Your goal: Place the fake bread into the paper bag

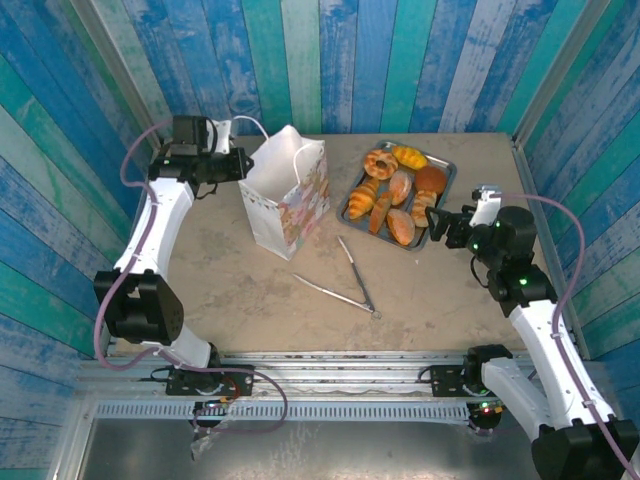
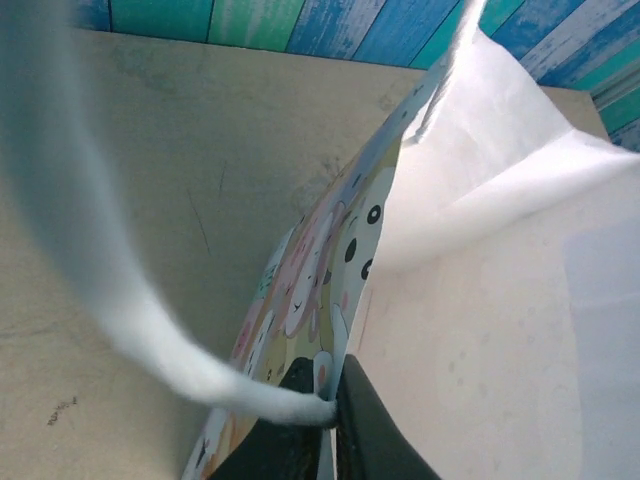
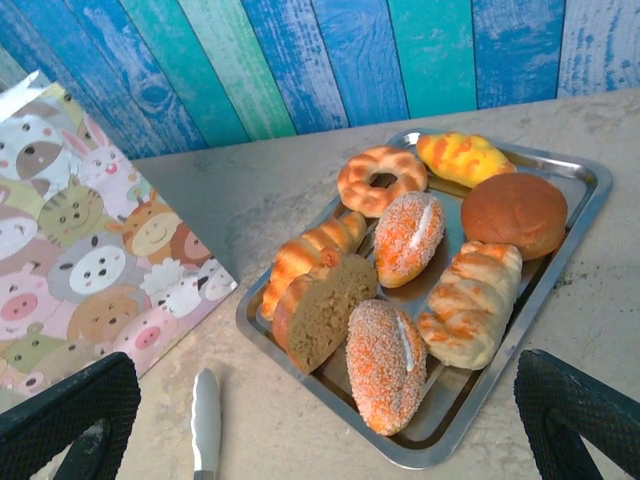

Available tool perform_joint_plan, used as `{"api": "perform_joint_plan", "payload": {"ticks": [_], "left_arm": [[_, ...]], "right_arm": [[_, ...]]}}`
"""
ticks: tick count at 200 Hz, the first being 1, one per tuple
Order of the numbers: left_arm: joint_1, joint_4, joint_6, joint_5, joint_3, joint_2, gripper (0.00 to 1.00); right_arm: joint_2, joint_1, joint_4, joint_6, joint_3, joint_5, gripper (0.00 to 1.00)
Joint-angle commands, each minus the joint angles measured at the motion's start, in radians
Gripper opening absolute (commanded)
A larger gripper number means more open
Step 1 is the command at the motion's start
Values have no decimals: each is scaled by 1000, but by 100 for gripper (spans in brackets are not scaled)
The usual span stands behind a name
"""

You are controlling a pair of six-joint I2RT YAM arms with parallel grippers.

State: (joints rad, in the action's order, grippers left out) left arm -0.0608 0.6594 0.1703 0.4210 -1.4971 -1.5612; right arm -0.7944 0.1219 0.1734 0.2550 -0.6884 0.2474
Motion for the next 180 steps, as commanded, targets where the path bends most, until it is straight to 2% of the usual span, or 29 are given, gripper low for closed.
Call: {"api": "perform_joint_plan", "payload": {"ticks": [1, 16, 62, 81, 106, 125, 154, 180], "left_arm": [[-3, -42, 41, -22, 25, 40, 6], [-3, -101, 96, -34, 90, 98, 0], [-4, -206, 232, -113, 251, 278, 0], [-4, -235, 281, -130, 302, 339, 0], [-4, -243, 298, -171, 338, 383, 0], [-4, -248, 301, -183, 349, 402, 0], [-4, -243, 302, -187, 351, 415, 0], [-4, -238, 298, -197, 354, 421, 0]], "right_arm": [[10, 26, 54, -50, -27, 6, 100], [0, 73, 83, -81, -40, -27, 100], [-55, 330, 210, -239, -115, -211, 100], [-88, 466, 235, -295, -125, -269, 100], [-155, 696, 253, -363, -116, -336, 100], [-229, 821, 261, -354, -109, -378, 100], [-350, 928, 277, -266, -105, -406, 100], [-436, 938, 313, -181, -96, -420, 100]]}}
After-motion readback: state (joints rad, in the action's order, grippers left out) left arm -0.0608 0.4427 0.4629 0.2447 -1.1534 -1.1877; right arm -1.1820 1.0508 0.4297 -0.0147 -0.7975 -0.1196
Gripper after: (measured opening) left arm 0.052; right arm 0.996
